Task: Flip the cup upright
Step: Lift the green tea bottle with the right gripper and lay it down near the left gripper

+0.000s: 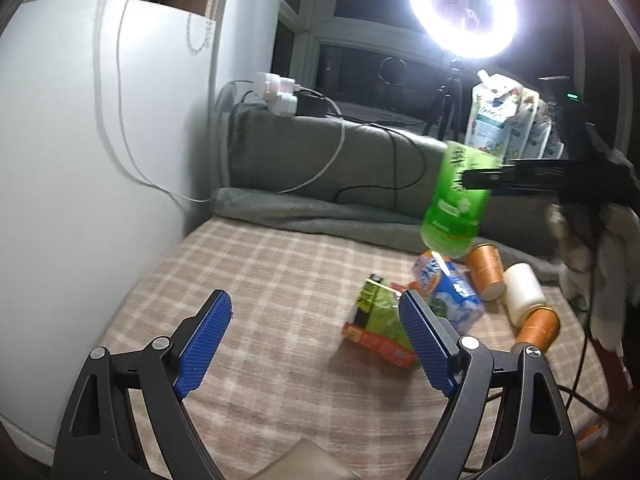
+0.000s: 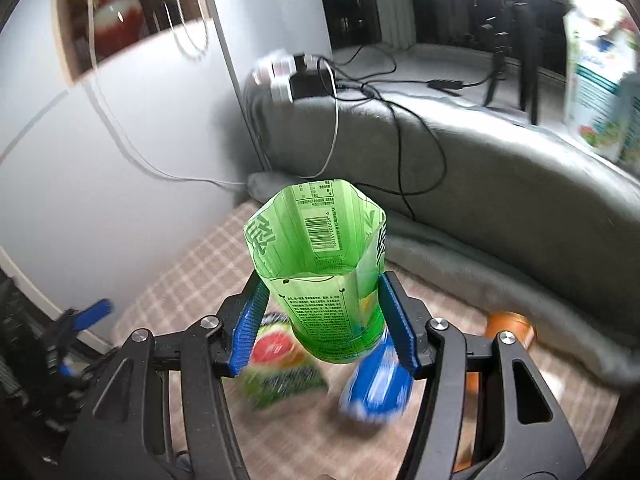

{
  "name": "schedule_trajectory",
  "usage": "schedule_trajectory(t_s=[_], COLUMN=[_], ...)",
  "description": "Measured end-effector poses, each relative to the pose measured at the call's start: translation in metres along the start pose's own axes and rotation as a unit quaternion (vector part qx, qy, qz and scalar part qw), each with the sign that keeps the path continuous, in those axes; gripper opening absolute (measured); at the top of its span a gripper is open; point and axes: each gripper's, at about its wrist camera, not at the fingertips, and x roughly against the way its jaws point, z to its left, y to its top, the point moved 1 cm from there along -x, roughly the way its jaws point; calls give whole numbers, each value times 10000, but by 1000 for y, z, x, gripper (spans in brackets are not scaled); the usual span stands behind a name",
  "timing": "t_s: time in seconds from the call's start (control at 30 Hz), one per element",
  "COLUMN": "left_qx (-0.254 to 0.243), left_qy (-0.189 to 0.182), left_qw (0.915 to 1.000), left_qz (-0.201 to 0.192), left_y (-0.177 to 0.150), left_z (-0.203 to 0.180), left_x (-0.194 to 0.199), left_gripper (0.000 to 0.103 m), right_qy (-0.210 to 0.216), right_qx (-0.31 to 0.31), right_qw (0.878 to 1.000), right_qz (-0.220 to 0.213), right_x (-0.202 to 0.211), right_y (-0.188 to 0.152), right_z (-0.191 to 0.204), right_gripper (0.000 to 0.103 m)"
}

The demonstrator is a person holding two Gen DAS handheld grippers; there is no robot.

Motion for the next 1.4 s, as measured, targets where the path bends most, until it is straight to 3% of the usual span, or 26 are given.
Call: schedule_trajectory(t_s=[0.17,0.33,0.53,0.67,0.93,1.2,1.27,1.4], left_qx=[-86,-113,-59,-101,-205,-195,-213,-232], left_qy=[-368,-769,-1097,-1297,-1610,-1854,-1917,-2059], left_qw=[9992,9964,9922,9880,9795,9685,9653,9576], left_qz=[129,337,592,827,1194,1650,1758,2002], left_y=[-3,-6,-11,-17,-24,-28,-30,-31], left_z=[-14,-26,-35,-42,-58,-68,-72,-80], left_x=[0,-1,-3,-7,-20,-44,-48,-58], left_gripper=[86,86,86,86,86,86,86,84], right_qy=[378,920,1501,1592,1859,1748,1738,1414], right_qx=[-450,-916,-1704,-2113,-2685,-2925,-2888,-2633], right_qw=[9982,9903,9680,9538,9329,9244,9268,9441], right_qz=[111,487,1069,1422,1517,1716,1654,1390], right_x=[37,46,30,10,-26,-58,-55,-33], right_y=[-40,-87,-142,-166,-170,-172,-170,-165], right_z=[2,3,-8,-21,-52,-63,-63,-61], right_gripper=[59,59,59,59,60,60,60,60])
